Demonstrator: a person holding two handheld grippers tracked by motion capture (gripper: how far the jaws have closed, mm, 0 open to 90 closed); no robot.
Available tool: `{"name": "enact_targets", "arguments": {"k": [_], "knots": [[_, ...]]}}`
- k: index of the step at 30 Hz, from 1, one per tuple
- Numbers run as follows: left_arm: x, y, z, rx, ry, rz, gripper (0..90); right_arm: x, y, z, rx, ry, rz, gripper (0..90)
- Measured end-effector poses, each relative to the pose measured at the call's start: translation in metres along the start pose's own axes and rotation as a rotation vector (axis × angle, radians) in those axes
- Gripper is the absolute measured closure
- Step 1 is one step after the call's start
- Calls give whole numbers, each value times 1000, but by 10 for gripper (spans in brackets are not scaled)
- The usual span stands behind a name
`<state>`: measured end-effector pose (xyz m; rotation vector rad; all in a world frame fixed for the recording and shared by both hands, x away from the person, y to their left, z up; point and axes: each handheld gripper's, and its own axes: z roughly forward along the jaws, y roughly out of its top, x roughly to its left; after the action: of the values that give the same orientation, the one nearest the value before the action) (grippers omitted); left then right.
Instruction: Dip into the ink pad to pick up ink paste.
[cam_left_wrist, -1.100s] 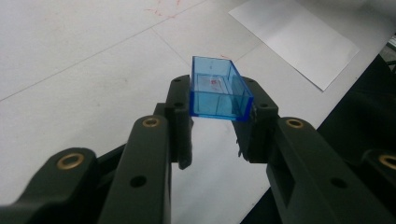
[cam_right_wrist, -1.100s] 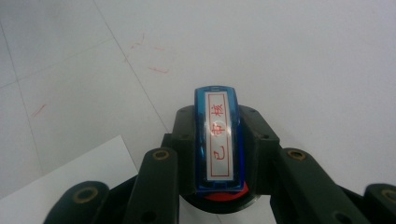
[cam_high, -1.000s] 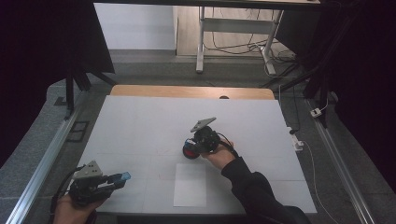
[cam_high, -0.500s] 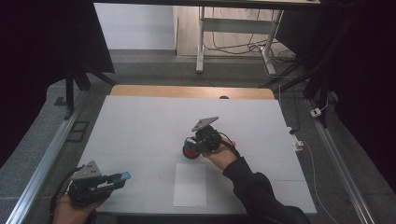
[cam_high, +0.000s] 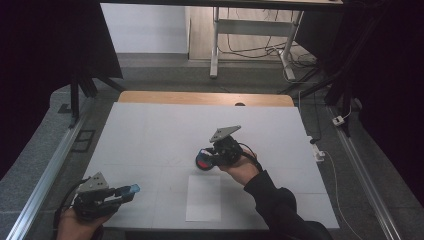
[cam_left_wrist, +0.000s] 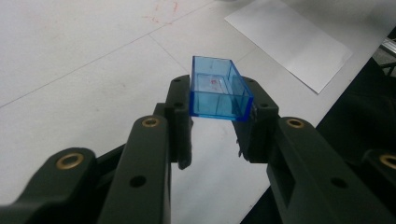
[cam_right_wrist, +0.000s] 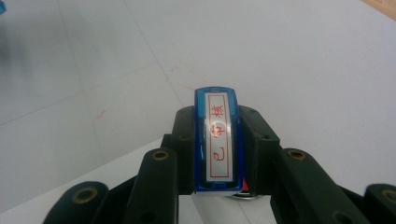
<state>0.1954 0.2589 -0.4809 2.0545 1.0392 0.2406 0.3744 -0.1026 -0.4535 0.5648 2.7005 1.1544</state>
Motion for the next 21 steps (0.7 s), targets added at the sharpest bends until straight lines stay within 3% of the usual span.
{"name": "enact_targets", "arguments": {"k": [21], "knots": [[0, 0, 0, -3, -4, 2, 685, 19, -3, -25, -38, 45, -30, 703]]}}
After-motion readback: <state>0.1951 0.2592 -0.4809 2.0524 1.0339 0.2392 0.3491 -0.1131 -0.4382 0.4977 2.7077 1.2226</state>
